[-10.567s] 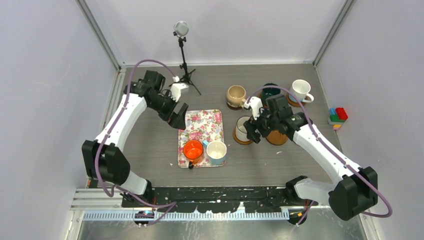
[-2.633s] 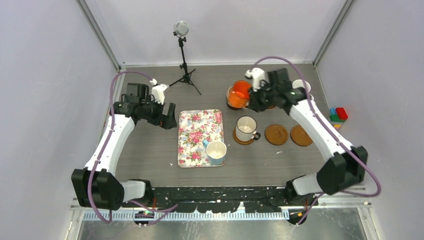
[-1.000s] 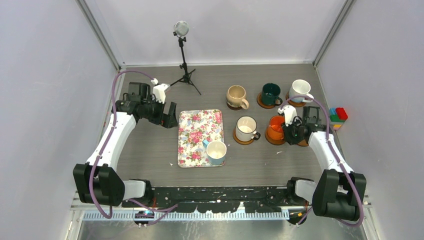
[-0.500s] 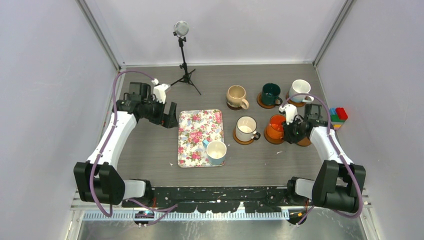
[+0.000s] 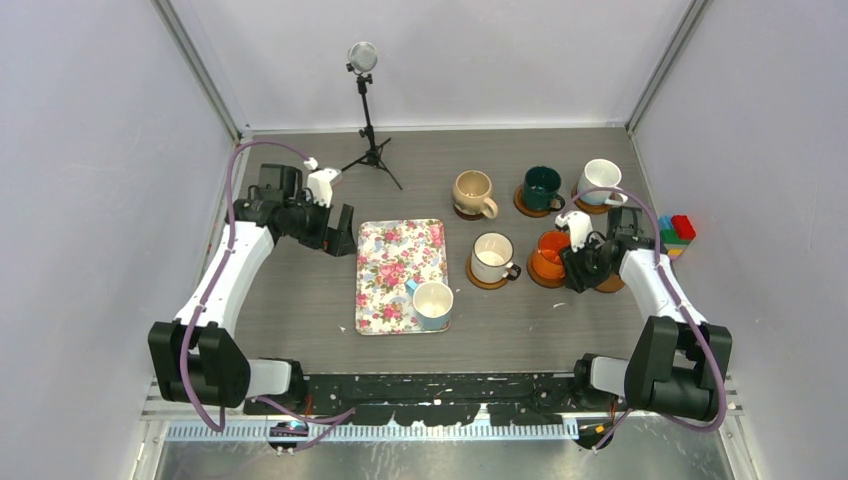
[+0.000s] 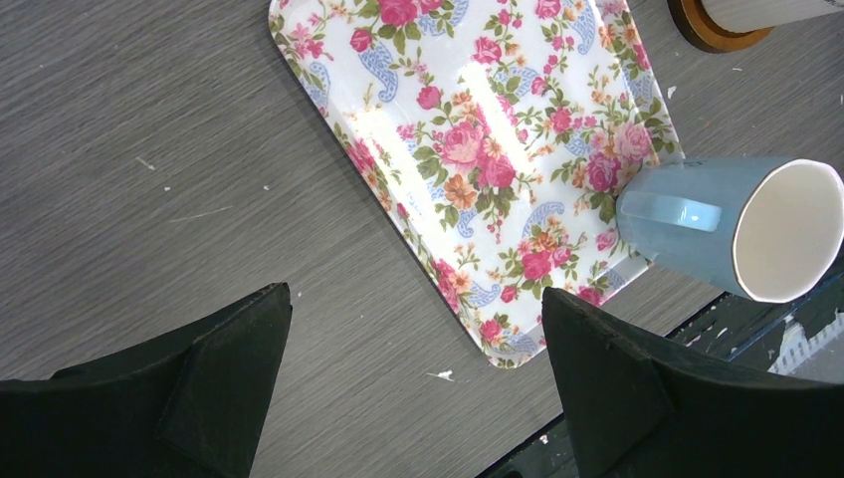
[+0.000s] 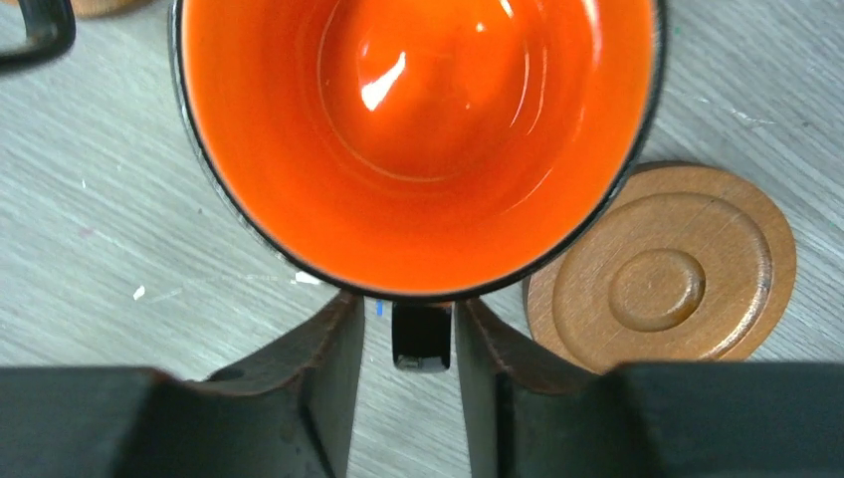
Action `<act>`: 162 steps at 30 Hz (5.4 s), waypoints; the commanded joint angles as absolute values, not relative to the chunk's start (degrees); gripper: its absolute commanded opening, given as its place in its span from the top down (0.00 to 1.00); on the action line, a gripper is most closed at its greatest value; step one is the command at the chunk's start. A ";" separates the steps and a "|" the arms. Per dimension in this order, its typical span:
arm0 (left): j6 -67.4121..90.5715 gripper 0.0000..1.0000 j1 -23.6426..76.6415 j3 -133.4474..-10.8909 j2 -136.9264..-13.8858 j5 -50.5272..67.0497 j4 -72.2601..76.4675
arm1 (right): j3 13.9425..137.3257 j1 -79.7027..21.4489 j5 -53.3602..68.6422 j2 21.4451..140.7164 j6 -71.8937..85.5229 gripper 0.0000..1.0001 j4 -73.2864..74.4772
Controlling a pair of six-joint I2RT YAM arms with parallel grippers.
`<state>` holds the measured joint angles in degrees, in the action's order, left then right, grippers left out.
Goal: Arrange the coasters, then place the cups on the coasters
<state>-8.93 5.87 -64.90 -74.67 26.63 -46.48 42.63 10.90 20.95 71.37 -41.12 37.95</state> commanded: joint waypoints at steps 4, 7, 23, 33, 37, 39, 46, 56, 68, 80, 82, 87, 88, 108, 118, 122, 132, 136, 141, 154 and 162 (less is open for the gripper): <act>-8.90 0.00 5.54 -66.80 -74.88 27.85 -45.44 | 44.72 12.39 20.65 67.56 -43.54 0.35 45.44; -8.90 0.00 5.54 -66.82 -74.80 27.86 -45.53 | 46.57 14.24 21.16 66.87 -44.79 0.32 48.60; -8.90 0.00 5.54 -66.74 -74.73 28.13 -44.99 | 47.42 26.02 16.05 73.60 -40.75 0.31 37.47; -8.88 0.00 5.54 -66.72 -74.90 27.74 -44.91 | 44.35 22.89 15.34 76.47 -35.47 0.31 29.71; -9.11 0.00 5.54 -66.72 -74.95 27.64 -45.17 | 43.82 22.22 15.39 77.97 -34.96 0.31 28.34; -9.10 0.00 5.56 -66.55 -74.94 27.53 -45.09 | 43.31 21.68 14.83 78.30 -34.66 0.31 27.17; -8.88 0.00 5.54 -66.51 -75.42 27.63 -44.99 | 40.62 18.91 11.44 79.62 -32.58 0.31 21.23; -8.98 0.00 5.57 -66.71 -75.16 27.52 -45.24 | 40.60 18.38 6.39 83.53 -30.95 0.32 16.23; -9.20 0.00 5.54 -66.82 -75.32 27.38 -45.65 | 45.48 19.78 7.25 81.22 -32.14 0.32 22.57; -19.89 0.00 8.88 -67.54 -78.69 36.34 -53.11 | 66.35 17.92 22.20 75.97 -34.65 0.30 47.80; -21.36 0.00 12.62 -67.28 -80.31 33.46 -53.55 | 67.99 15.61 24.79 74.82 -34.23 0.30 49.47; -21.25 0.02 19.96 -67.30 -85.40 28.68 -50.77 | 70.53 6.30 29.05 72.44 -34.01 0.30 51.95; -20.92 0.03 20.72 -67.75 -86.69 28.59 -50.41 | 71.61 4.89 30.48 72.53 -34.80 0.30 53.45; -15.54 0.14 30.28 -77.90 -102.32 27.95 -45.67 | 74.13 -8.59 35.58 71.27 -51.98 0.32 66.75; -15.93 0.15 33.19 -87.25 -109.98 28.63 -48.06 | 73.05 -14.55 31.77 71.41 -57.23 0.34 67.64; -16.38 0.10 33.56 -91.10 -112.24 29.01 -50.91 | 73.47 -19.06 29.19 73.00 -59.27 0.34 66.72; -15.95 0.00 23.54 -86.64 -103.74 35.18 -54.70 | 84.33 -29.82 26.57 85.30 -69.46 0.37 69.33; -15.12 0.00 17.89 -82.22 -99.95 38.08 -54.70 | 87.81 -34.14 26.02 90.19 -75.08 0.37 69.65; -14.50 0.00 14.44 -78.37 -96.04 39.65 -53.88 | 93.06 -37.59 24.42 96.22 -81.32 0.35 71.24; -14.27 0.00 13.23 -78.55 -94.15 40.43 -54.25 | 98.26 -43.86 18.95 105.41 -92.26 0.33 71.48; -14.32 0.00 11.92 -77.50 -93.82 40.00 -54.14 | 96.87 -44.30 19.17 106.73 -95.24 0.32 69.55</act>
<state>-14.92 12.99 -77.78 -96.40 38.68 -53.69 96.82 -44.03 19.20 106.52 -92.03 70.30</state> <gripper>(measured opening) 0.996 0.680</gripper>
